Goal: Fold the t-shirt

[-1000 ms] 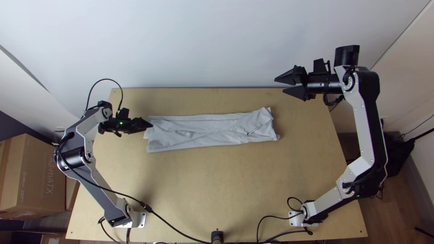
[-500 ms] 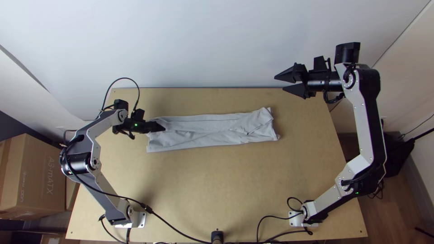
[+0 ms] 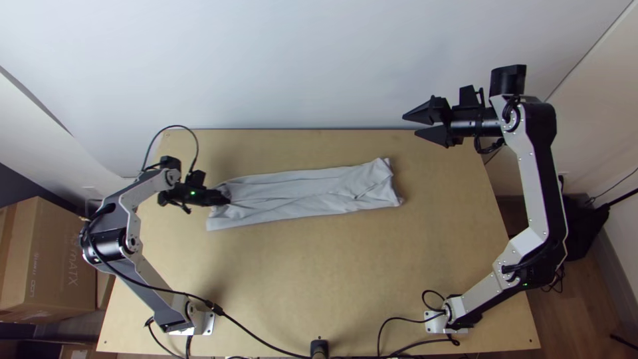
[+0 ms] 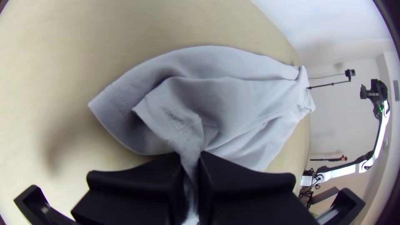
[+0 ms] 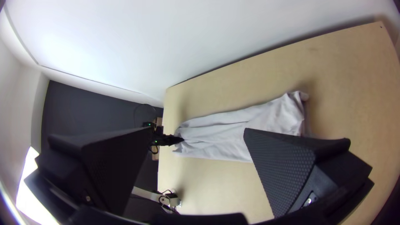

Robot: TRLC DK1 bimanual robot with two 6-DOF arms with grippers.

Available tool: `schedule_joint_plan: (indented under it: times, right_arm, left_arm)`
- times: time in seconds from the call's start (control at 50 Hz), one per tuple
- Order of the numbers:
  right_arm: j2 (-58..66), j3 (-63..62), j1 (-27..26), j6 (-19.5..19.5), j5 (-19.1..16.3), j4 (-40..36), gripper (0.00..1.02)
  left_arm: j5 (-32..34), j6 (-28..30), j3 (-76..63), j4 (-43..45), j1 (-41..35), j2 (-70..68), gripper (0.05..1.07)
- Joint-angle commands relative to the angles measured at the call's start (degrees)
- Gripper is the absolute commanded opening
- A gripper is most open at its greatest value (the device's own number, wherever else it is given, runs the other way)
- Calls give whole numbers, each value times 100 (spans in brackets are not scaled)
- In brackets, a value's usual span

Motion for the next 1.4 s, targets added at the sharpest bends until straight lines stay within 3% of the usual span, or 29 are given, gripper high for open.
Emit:
schedule_joint_plan:
  times: [0.0, 0.24, 0.5, 0.96, 1.1, 1.38]
  right_arm:
    - [-210, -254, -58, -139, -55, -82, 99]
    - [-316, -473, -216, -359, -2, -82, 99]
    - [-500, -728, -312, -517, 341, -82, 99]
    - [-1221, -1493, -989, -930, 534, -82, 99]
    - [-1441, -1713, -1183, -1027, 534, -82, 99]
    - [-1845, -2205, -1543, -1247, 526, -82, 99]
  left_arm:
    - [-434, 591, 330, -351, 719, 45, 8]
    - [-1375, 1373, 1376, -1098, 1862, 327, 8]
    - [-2614, 1611, 1825, -1335, 1836, -254, 8]
    - [-5391, 1514, 2106, -1168, -441, -1554, 8]
    - [-5761, 1391, 2352, -1335, -1223, -1572, 8]
    - [-6534, 582, 3187, -2118, -2928, -1036, 8]
